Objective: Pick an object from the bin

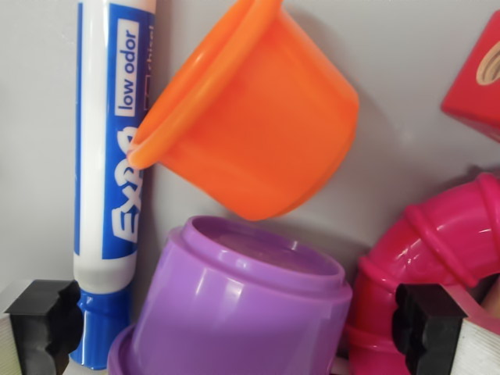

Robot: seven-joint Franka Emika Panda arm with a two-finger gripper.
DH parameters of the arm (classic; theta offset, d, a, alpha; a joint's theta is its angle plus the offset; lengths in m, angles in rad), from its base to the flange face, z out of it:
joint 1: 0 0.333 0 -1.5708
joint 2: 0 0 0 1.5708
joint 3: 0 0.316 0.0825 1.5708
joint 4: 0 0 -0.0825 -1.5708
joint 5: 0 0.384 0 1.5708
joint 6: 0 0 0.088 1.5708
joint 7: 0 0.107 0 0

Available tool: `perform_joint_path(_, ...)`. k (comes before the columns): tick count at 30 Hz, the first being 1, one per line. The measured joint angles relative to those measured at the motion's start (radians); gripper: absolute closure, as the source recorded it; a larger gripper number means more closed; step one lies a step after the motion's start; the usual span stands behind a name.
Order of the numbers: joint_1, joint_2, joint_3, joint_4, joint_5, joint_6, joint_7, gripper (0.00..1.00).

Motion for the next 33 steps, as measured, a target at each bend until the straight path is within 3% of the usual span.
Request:
perform_joint_path(3,0.002,0.005,-0.002,0.004,0.0,0.008,0.0,0.0)
perform_joint_path(4,0.002,0.005,-0.002,0.004,0.0,0.008,0.0,1.0)
perform_joint_path(12,0.002,0.008,-0.004,0.008,0.0,0.012,0.0,1.0)
perform_joint_path(18,0.001,0.013,-0.012,0.015,0.0,0.016,-0.001,1.0)
perform_joint_path(33,0.002,0.014,-0.012,0.016,0.0,0.017,-0.001,1.0)
